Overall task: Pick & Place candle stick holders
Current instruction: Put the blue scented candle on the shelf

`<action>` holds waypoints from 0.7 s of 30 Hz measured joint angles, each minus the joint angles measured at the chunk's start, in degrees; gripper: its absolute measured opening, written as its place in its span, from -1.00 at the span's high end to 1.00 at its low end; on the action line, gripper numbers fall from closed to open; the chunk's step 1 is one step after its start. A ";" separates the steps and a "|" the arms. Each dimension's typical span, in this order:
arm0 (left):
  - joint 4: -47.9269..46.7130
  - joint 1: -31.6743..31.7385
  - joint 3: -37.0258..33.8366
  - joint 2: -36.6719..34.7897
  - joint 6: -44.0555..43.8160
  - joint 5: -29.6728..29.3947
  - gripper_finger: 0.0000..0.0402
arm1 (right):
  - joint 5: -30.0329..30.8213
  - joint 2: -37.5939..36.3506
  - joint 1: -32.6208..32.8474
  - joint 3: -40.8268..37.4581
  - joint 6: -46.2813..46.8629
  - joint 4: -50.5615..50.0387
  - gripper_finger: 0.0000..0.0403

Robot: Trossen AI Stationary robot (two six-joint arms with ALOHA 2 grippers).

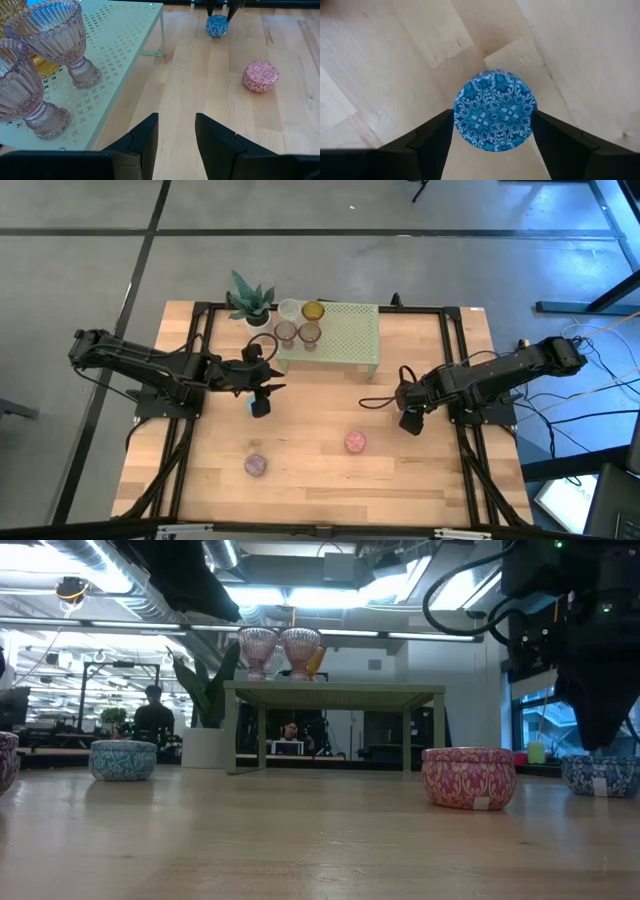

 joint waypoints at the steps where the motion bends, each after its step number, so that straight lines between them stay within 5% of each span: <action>1: 0.00 -0.01 0.00 0.00 0.00 0.00 0.38 | 0.06 0.00 0.00 0.15 -0.41 -0.18 -0.34; 13: -0.01 -0.01 0.00 0.00 0.00 0.00 0.38 | -1.51 -0.07 0.00 0.27 0.09 1.32 -0.35; 21: 0.00 0.00 0.00 0.00 0.00 0.00 0.38 | -1.49 -0.09 0.00 0.31 -0.19 1.14 -0.70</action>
